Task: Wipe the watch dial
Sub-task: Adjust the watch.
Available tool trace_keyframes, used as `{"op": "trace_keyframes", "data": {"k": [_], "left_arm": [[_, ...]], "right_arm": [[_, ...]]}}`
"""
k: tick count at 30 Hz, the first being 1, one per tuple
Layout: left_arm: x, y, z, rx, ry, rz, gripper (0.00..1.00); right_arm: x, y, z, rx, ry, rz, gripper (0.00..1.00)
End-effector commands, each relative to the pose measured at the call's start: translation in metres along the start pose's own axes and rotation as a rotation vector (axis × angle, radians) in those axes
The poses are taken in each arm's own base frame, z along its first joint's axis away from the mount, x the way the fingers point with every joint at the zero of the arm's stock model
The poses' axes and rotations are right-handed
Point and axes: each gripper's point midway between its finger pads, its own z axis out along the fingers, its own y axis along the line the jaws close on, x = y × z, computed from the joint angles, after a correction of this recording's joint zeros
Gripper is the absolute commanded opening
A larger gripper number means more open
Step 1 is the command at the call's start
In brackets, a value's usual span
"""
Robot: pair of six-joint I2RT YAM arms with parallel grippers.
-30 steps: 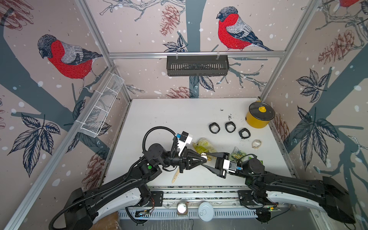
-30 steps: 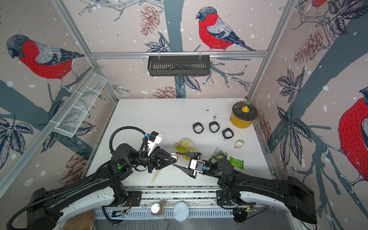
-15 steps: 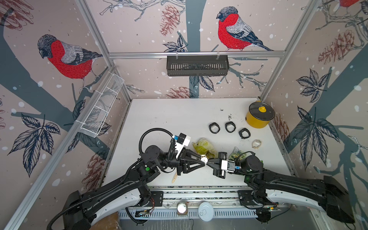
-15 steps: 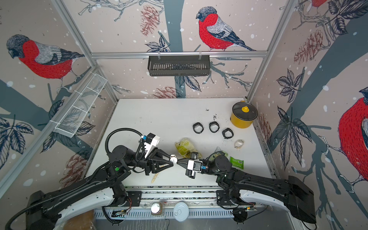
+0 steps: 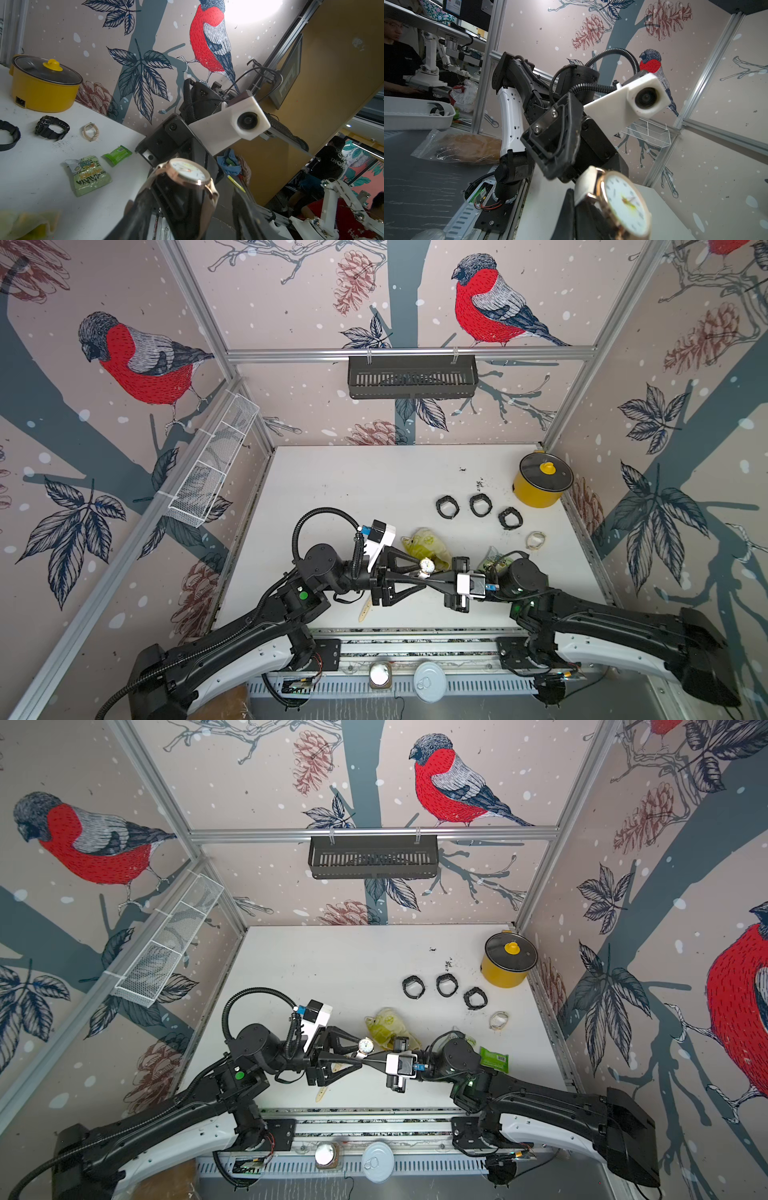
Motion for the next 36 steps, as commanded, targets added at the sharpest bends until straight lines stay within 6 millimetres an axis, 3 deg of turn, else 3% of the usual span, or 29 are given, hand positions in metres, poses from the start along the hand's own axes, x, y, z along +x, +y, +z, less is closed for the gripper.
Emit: {"op": "trace_keyframes", "data": {"k": [1,9,24,31,36], "left_arm": [[0.002,0.001,0.002,0.002,0.012,0.012,0.56],[0.003,0.004,-0.001,-0.022,0.011,0.022,0.32],[0.010,0.008,-0.004,-0.039,0.015,0.011,0.19],[0.003,0.004,-0.008,-0.043,-0.014,0.050,0.00],[-0.001,0.002,-0.015,-0.064,-0.058,0.112,0.00]], "right_arm": [[0.003,0.004,0.004,-0.035,0.021,0.012,0.01],[0.012,0.003,0.005,-0.029,0.052,0.033,0.01],[0.008,-0.003,0.004,-0.005,0.061,0.024,0.01],[0.015,-0.003,0.007,-0.009,0.087,0.046,0.02],[0.022,-0.008,0.002,0.036,0.110,0.039,0.35]]}}
